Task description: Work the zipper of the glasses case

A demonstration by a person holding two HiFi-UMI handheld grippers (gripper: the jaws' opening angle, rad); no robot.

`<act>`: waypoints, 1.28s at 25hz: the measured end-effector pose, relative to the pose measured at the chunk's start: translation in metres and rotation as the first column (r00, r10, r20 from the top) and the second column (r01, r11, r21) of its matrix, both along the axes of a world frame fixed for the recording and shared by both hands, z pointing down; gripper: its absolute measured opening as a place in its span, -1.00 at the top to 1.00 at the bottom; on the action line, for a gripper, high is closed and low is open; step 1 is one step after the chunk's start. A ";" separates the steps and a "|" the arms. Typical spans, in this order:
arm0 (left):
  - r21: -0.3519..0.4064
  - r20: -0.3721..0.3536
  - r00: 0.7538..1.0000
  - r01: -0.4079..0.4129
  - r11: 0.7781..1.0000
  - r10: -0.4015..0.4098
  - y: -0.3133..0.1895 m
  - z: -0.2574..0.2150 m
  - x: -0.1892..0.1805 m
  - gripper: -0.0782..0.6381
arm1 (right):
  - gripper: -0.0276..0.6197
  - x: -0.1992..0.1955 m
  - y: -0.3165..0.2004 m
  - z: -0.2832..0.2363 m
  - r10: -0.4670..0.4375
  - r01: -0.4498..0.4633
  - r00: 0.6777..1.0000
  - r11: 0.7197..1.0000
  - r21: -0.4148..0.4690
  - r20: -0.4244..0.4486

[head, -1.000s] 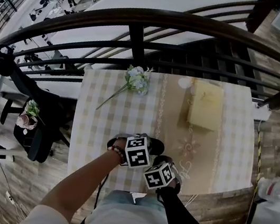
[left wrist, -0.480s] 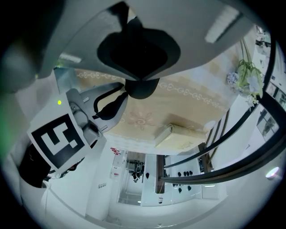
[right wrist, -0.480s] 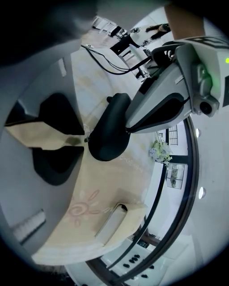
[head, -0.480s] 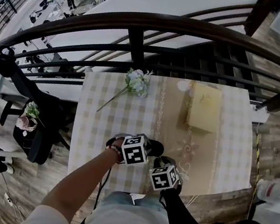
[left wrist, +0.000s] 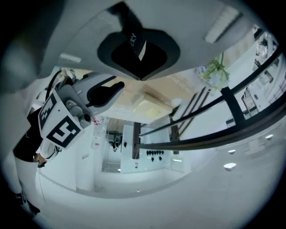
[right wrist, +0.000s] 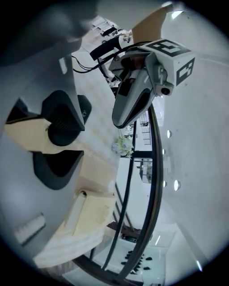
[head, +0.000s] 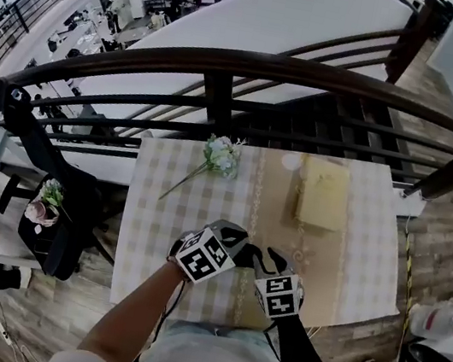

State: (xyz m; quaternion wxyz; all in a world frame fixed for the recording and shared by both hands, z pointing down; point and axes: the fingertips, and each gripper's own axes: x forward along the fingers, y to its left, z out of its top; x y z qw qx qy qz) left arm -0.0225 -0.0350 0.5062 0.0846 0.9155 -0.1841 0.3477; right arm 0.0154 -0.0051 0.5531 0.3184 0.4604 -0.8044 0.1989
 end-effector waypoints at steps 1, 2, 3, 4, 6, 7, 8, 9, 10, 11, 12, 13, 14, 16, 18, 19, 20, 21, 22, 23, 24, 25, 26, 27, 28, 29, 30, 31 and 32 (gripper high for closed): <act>0.020 -0.042 0.998 0.047 0.999 -0.046 -0.007 -0.013 -0.003 0.76 | 0.40 0.000 -0.008 -0.013 0.000 -0.001 1.000 0.999 0.038 0.007; 0.041 -0.082 0.993 0.092 0.995 -0.089 -0.014 -0.026 -0.006 0.76 | 0.40 0.001 -0.015 -0.024 0.004 -0.005 1.000 0.998 0.070 0.015; 0.064 -0.122 0.984 0.139 0.988 -0.130 -0.021 -0.040 -0.011 0.76 | 0.40 0.001 -0.021 -0.036 0.011 -0.013 1.000 0.995 0.098 0.023; 0.088 -0.159 0.972 0.187 0.978 -0.172 -0.028 -0.055 -0.017 0.76 | 0.40 0.002 -0.027 -0.049 0.018 -0.022 0.999 0.991 0.129 0.034; 0.127 -0.219 0.943 0.282 0.951 -0.250 -0.040 -0.082 -0.032 0.76 | 0.40 0.002 -0.038 -0.075 0.035 -0.045 0.998 0.981 0.190 0.056; 0.145 -0.246 0.928 0.322 0.936 -0.281 -0.045 -0.094 -0.040 0.76 | 0.40 0.003 -0.043 -0.088 0.044 -0.058 0.997 0.974 0.218 0.067; 0.160 -0.272 0.913 0.354 0.921 -0.304 -0.048 -0.106 -0.047 0.76 | 0.41 0.003 -0.048 -0.101 0.054 -0.072 0.995 0.967 0.243 0.080; 0.169 -0.295 0.900 0.378 0.910 -0.319 -0.050 -0.117 -0.054 0.76 | 0.42 0.002 -0.051 -0.114 0.062 -0.086 0.993 0.959 0.269 0.096; 0.176 -0.317 0.890 0.395 0.901 -0.328 -0.051 -0.127 -0.060 0.76 | 0.42 0.001 -0.054 -0.126 0.068 -0.098 0.991 0.950 0.295 0.112; 0.186 -0.336 0.881 0.408 0.894 -0.332 -0.051 -0.137 -0.065 0.76 | 0.41 0.000 -0.057 -0.139 0.072 -0.109 0.989 0.941 0.321 0.127; 0.201 -0.354 0.874 0.420 0.885 -0.334 -0.050 -0.146 -0.070 0.76 | 0.41 -0.002 -0.059 -0.151 0.074 -0.118 0.988 0.930 0.347 0.139; 0.222 -0.369 0.867 0.432 0.874 -0.335 -0.050 -0.155 -0.075 0.76 | 0.41 -0.004 -0.060 -0.162 0.075 -0.126 0.986 0.920 0.372 0.149; 0.251 -0.384 0.860 0.447 0.859 -0.336 -0.050 -0.165 -0.081 0.76 | 0.41 -0.006 -0.061 -0.174 0.075 -0.132 0.985 0.909 0.396 0.157; 0.322 -0.413 0.847 0.481 0.815 -0.336 -0.051 -0.187 -0.093 0.76 | 0.40 -0.011 -0.061 -0.199 0.069 -0.143 0.982 0.884 0.445 0.177; 0.385 -0.433 0.840 0.501 0.775 -0.328 -0.048 -0.207 -0.102 0.76 | 0.37 -0.017 -0.059 -0.222 0.056 -0.148 0.979 0.858 0.492 0.197; 0.407 -0.442 0.838 0.506 0.761 -0.321 -0.045 -0.216 -0.106 0.76 | 0.34 -0.020 -0.056 -0.232 0.052 -0.151 0.978 0.845 0.513 0.202; 0.422 -0.452 0.835 0.510 0.749 -0.314 -0.042 -0.224 -0.109 0.76 | 0.34 -0.022 -0.053 -0.241 0.052 -0.155 0.978 0.832 0.533 0.204; 0.432 -0.463 0.831 0.515 0.741 -0.308 -0.039 -0.232 -0.112 0.76 | 0.34 -0.023 -0.050 -0.249 0.053 -0.160 0.977 0.819 0.552 0.205; 0.440 -0.473 0.827 0.520 0.732 -0.303 -0.037 -0.239 -0.115 0.76 | 0.34 -0.025 -0.047 -0.255 0.054 -0.165 0.977 0.807 0.568 0.207; 0.447 -0.481 0.824 0.524 0.725 -0.300 -0.034 -0.246 -0.119 0.76 | 0.34 -0.026 -0.044 -0.261 0.053 -0.168 0.977 0.796 0.581 0.208; 0.455 -0.486 0.822 0.527 0.718 -0.296 -0.032 -0.252 -0.122 0.76 | 0.33 -0.028 -0.040 -0.265 0.051 -0.167 0.977 0.787 0.594 0.208; 0.464 -0.489 0.822 0.528 0.711 -0.292 -0.030 -0.258 -0.125 0.76 | 0.32 -0.030 -0.037 -0.269 0.046 -0.163 0.978 0.779 0.606 0.203; 0.474 -0.490 0.823 0.528 0.705 -0.287 -0.027 -0.263 -0.128 0.76 | 0.30 -0.031 -0.033 -0.272 0.042 -0.156 0.980 0.772 0.617 0.196; 0.485 -0.490 0.825 0.526 0.698 -0.281 -0.024 -0.267 -0.131 0.76 | 0.29 -0.032 -0.030 -0.275 0.039 -0.150 0.982 0.766 0.625 0.187; 0.495 -0.489 0.827 0.524 0.693 -0.277 -0.021 -0.270 -0.133 0.76 | 0.28 -0.033 -0.028 -0.276 0.039 -0.146 0.983 0.763 0.630 0.180; 0.502 -0.486 0.830 0.521 0.690 -0.273 -0.019 -0.271 -0.134 0.76 | 0.27 -0.033 -0.026 -0.277 0.041 -0.145 0.983 0.762 0.631 0.177; 0.506 -0.483 0.833 0.518 0.689 -0.270 -0.017 -0.272 -0.135 0.76 | 0.27 -0.033 -0.025 -0.277 0.046 -0.149 0.983 0.762 0.631 0.177; 0.509 -0.480 0.835 0.515 0.690 -0.269 -0.015 -0.271 -0.136 0.76 | 0.27 -0.033 -0.024 -0.277 0.051 -0.155 0.982 0.762 0.629 0.180; 0.510 -0.477 0.837 0.512 0.691 -0.269 -0.014 -0.269 -0.137 0.76 | 0.27 -0.033 -0.023 -0.277 0.056 -0.163 0.981 0.762 0.627 0.187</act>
